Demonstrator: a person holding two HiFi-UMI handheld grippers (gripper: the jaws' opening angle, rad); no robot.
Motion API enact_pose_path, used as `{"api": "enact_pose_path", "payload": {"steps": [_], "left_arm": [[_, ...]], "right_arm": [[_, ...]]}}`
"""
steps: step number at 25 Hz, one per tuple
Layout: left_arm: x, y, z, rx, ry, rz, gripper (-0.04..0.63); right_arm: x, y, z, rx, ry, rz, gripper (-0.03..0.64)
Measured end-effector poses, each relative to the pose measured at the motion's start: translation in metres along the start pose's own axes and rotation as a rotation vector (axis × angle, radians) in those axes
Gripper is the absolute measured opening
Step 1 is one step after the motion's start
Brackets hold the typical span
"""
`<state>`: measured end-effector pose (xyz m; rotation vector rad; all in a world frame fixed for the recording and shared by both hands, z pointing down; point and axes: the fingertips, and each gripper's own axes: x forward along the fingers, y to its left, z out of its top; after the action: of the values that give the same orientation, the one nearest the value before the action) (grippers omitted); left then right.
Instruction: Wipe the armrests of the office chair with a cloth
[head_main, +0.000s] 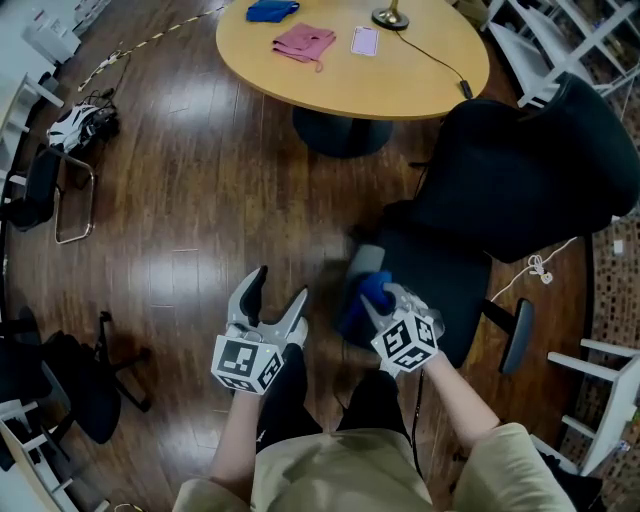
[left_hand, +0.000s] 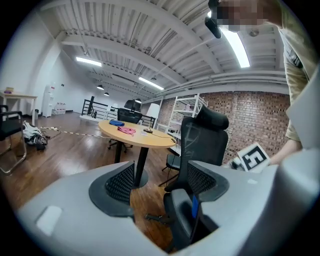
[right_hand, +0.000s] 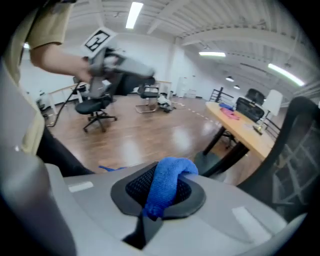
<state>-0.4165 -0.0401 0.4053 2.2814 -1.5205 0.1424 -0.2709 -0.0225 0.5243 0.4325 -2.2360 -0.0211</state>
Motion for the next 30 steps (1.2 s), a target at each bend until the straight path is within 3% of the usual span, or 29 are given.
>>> {"api": "enact_pose_path", "payload": {"steps": [2,4,7,10,15,19,25,30], "left_arm": [[-0.005,0.006,0.0,0.003,0.0,0.004,0.313],[-0.01,0.012,0.002,-0.001,-0.009,0.009,0.313],[-0.018,0.02,0.0,-0.003,-0.015,0.021,0.313],[-0.029,0.028,-0.005,-0.014,-0.016,0.036,0.313],[-0.04,0.042,-0.008,-0.03,-0.019,0.056,0.313],[-0.039,0.047,-0.007,-0.043,-0.023,0.067,0.313],[-0.032,0.04,-0.003,-0.033,-0.014,0.054,0.313],[-0.025,0.037,-0.002,-0.037,-0.014,0.05,0.313]], "right_arm": [[0.013,-0.057,0.009,-0.023,0.047,-0.09,0.02],[0.045,-0.095,0.007,-0.091,0.123,-0.11,0.02],[0.098,-0.104,-0.012,-0.168,0.249,0.009,0.02],[0.121,-0.061,-0.029,-0.24,0.336,0.204,0.02],[0.106,0.032,-0.017,-0.244,0.293,0.461,0.02],[0.08,0.107,-0.019,-0.338,0.277,0.633,0.02],[0.034,0.17,-0.06,-0.447,0.311,0.737,0.02],[0.014,0.151,-0.097,-0.417,0.363,0.713,0.02]]}}
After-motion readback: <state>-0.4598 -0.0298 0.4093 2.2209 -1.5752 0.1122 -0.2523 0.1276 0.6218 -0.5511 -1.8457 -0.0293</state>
